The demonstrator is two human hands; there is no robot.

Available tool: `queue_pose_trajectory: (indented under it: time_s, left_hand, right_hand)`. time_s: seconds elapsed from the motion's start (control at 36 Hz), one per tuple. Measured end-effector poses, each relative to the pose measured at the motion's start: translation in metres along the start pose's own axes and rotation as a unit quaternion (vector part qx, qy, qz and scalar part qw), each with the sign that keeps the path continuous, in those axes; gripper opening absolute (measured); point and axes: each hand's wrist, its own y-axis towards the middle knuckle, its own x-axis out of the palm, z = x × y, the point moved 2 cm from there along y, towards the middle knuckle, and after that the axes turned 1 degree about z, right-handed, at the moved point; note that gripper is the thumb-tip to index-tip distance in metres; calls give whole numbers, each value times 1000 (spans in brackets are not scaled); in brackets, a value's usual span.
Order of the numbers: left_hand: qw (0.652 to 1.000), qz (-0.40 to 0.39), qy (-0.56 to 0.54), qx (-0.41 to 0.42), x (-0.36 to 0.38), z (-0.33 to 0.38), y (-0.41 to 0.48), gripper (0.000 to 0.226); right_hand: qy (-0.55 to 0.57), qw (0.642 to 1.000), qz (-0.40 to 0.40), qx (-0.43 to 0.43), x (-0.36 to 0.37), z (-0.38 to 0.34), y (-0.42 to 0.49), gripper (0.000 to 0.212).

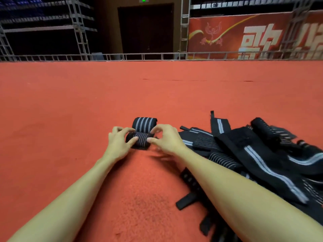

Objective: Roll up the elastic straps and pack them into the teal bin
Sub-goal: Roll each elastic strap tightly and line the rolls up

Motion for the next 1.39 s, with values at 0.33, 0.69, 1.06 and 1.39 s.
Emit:
queue_pose_trajectory:
  time_s: [0.33, 0.69, 1.06, 1.39]
  left_hand:
    - [984, -137, -13, 117, 12, 125, -111, 8]
    - [974, -164, 32, 154, 37, 188, -197, 15]
    - [964, -182, -18, 194, 47, 261, -157, 14]
    - [976, -149, -34, 158, 103, 347, -37, 28]
  right_hand:
    - [-178, 982, -68, 13, -156, 30, -144, 21]
    - [-176, 983, -47, 34, -160, 61, -248, 24]
    - [-147, 986, 53, 53, -218, 73, -220, 20]
    - [-177, 976, 64, 107, -269, 145, -180, 19]
